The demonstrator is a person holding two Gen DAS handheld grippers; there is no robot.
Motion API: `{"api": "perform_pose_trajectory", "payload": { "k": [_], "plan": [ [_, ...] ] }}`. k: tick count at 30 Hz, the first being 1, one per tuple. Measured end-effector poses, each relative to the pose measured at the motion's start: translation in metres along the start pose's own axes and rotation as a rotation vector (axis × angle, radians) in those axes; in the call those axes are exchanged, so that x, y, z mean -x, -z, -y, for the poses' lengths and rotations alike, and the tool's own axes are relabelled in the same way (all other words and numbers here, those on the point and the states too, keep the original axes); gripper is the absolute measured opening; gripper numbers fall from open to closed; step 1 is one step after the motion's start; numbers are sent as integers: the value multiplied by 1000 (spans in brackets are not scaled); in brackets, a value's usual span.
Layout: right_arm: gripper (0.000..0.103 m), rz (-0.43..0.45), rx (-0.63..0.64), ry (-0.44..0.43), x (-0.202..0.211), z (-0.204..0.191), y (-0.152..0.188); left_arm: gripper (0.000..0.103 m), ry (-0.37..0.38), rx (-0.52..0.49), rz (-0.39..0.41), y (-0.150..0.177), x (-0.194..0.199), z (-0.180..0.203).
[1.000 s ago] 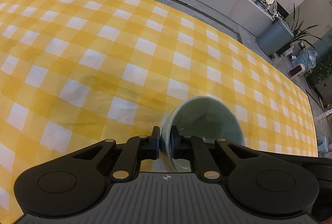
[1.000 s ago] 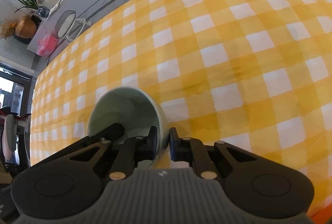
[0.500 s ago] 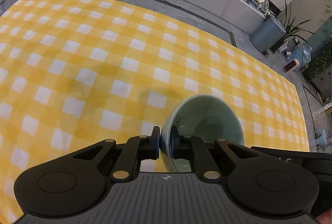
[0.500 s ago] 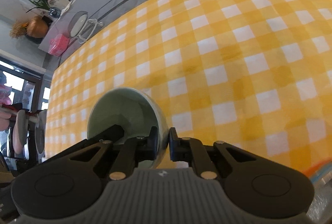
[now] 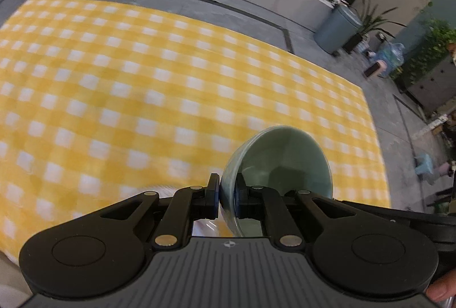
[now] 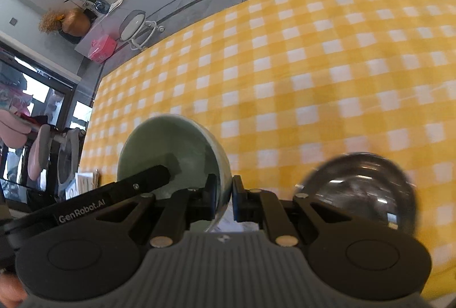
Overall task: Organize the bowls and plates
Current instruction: 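Carry the green bowl with both tools and lower it into the blue bowl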
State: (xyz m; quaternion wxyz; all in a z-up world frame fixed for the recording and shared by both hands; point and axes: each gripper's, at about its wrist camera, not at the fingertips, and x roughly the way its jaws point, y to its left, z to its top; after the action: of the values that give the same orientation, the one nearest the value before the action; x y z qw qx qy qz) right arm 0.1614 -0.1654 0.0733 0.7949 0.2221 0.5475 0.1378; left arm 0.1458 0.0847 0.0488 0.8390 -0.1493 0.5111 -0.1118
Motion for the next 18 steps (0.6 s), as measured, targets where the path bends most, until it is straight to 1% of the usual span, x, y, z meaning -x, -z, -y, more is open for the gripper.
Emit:
{"api": "perform_pose_trajectory", "payload": {
  "k": [2,6,10,14,18],
  "plan": [
    [8,12,16,16,17,9,3,10,24,-7,-16,7,2,15],
    [6,29,27,49,47,32,12,10,50,-50,-36,22,0,45],
    [6,60,-20,70,66,62,21,10,74,-76,-75,35,-17,67],
    [6,93,-66,95,68,91,43,9,67,-96,-128,46,-41,78],
    [6,95,-132,80,53,114,57,9,37,-106,-175,52,-63,84]
  ]
}}
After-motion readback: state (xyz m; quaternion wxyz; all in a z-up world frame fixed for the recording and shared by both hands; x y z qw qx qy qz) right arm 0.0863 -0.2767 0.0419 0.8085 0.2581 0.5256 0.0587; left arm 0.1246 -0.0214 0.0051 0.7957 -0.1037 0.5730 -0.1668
